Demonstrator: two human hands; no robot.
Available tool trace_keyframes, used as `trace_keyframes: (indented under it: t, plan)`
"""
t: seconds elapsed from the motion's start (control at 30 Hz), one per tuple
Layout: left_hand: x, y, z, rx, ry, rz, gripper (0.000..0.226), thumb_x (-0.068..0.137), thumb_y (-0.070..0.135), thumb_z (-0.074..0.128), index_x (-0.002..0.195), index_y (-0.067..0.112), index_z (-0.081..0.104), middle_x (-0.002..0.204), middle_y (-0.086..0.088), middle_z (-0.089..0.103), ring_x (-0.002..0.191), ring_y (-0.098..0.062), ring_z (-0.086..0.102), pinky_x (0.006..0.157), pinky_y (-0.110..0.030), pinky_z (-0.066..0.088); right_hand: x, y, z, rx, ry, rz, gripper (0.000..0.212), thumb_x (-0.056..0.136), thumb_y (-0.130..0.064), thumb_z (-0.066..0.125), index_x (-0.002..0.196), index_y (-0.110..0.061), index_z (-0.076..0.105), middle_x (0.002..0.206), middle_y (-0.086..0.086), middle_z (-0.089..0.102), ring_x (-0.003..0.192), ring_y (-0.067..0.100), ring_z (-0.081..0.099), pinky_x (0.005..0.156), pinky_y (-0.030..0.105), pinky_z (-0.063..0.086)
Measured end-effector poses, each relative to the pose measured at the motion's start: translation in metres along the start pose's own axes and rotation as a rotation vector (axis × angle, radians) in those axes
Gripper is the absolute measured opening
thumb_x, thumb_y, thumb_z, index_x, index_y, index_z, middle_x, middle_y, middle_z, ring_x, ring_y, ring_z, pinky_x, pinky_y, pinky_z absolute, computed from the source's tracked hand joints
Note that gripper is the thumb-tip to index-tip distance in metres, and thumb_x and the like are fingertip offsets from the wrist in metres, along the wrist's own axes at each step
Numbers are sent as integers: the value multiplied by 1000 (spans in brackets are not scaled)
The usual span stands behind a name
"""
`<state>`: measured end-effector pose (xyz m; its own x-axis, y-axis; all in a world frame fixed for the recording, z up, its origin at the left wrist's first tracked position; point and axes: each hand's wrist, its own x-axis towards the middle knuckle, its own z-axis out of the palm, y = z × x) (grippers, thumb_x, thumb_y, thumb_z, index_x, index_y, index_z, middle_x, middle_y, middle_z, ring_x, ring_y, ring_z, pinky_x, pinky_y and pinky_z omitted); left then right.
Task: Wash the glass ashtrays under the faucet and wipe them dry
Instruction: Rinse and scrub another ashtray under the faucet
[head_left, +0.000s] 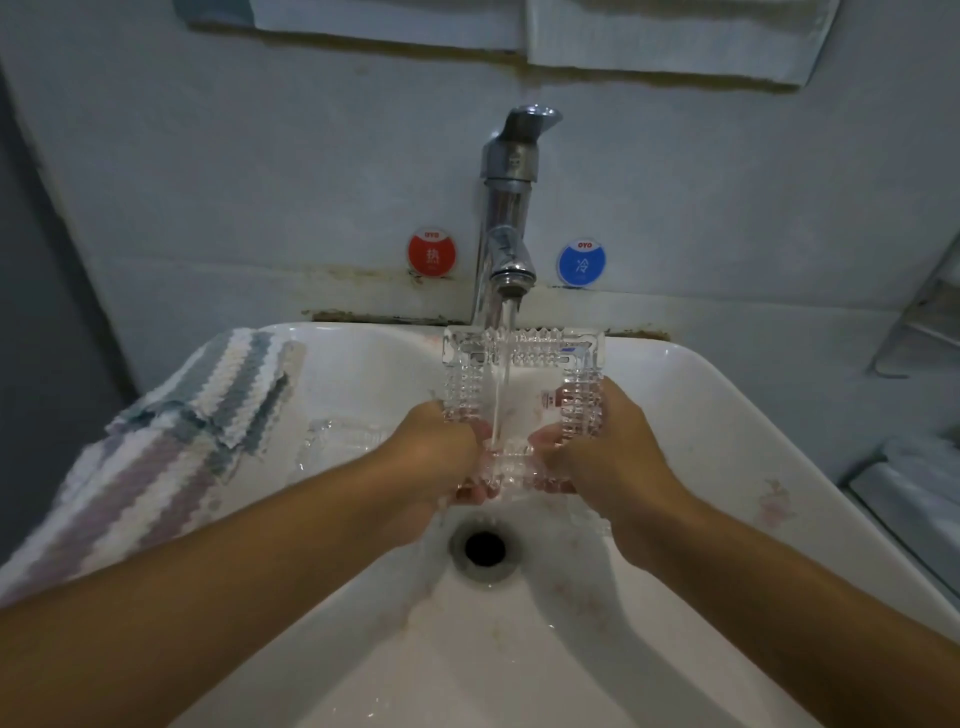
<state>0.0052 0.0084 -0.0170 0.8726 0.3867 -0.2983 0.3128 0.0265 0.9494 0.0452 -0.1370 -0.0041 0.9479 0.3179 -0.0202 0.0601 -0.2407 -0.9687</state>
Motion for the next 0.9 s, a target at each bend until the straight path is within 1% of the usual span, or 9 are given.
trace_keyframes:
  t: [0.13, 0.23, 0.3, 0.4, 0.5, 0.63, 0.77, 0.83, 0.9]
  plan:
    - [2, -1, -2, -67, -11, -16, 38, 88, -15, 50, 121, 1, 60, 97, -16, 63, 60, -20, 56, 56, -31, 56, 3, 1, -1, 52, -47, 50, 50, 89, 17, 48, 111, -28, 56, 102, 6, 69, 96, 25, 67, 81, 47, 61]
    - [0, -2, -1, -71, -20, 1, 29, 92, -7, 56, 118, 4, 63, 95, -17, 64, 60, -20, 57, 62, -32, 60, 4, 3, 1, 45, -62, 37, 55, 90, 15, 48, 117, -31, 54, 105, 4, 67, 96, 25, 67, 77, 47, 63]
    - [0, -4, -1, -66, -16, 17, 30, 92, -7, 60, 120, 3, 61, 94, -14, 61, 60, -19, 55, 59, -29, 56, 4, 4, 1, 7, -58, 6, 58, 89, 14, 52, 120, -35, 53, 107, 1, 67, 96, 25, 67, 73, 49, 63]
    - [-4, -5, -1, -38, 2, 64, 28, 89, -6, 66, 116, 0, 63, 94, -14, 64, 64, -22, 57, 49, -25, 50, 2, 3, 2, 22, -75, -19, 57, 90, 8, 62, 125, -35, 48, 112, -3, 63, 96, 21, 65, 62, 31, 63]
    - [-6, -5, 1, -8, 14, 104, 28, 88, -7, 66, 114, -1, 62, 91, -17, 65, 63, -23, 59, 48, -25, 48, 0, 2, 3, -35, -53, -60, 62, 85, 1, 74, 125, -33, 43, 110, -6, 61, 92, 16, 65, 55, 20, 57]
    - [-5, -2, 5, 6, -9, 110, 43, 85, -15, 49, 116, 10, 64, 100, -15, 70, 75, -25, 61, 54, -26, 51, -3, 4, 4, -35, 39, -44, 65, 74, -6, 87, 118, -21, 40, 98, -1, 63, 82, 10, 64, 56, 21, 49]
    - [-6, -5, 11, -7, -19, 116, 53, 82, -16, 50, 121, 18, 61, 108, -8, 69, 92, -29, 67, 60, -28, 56, 0, 6, 5, -17, 78, -19, 64, 72, -3, 87, 116, -20, 44, 96, -4, 62, 80, 4, 61, 54, 17, 47]
    - [-9, -6, 11, 21, 14, 137, 48, 83, -16, 55, 119, 16, 60, 105, -10, 69, 88, -27, 66, 58, -25, 55, 3, 8, 5, -13, 84, -17, 57, 76, 2, 82, 116, -21, 48, 98, -2, 65, 80, 7, 64, 51, 16, 47]
    - [-11, -4, 10, 44, 56, 164, 40, 84, -15, 57, 115, 9, 61, 97, -13, 67, 74, -24, 63, 54, -24, 53, 5, 10, 6, -8, 78, -15, 47, 83, 6, 72, 114, -22, 50, 98, 1, 66, 78, 11, 64, 46, 15, 44]
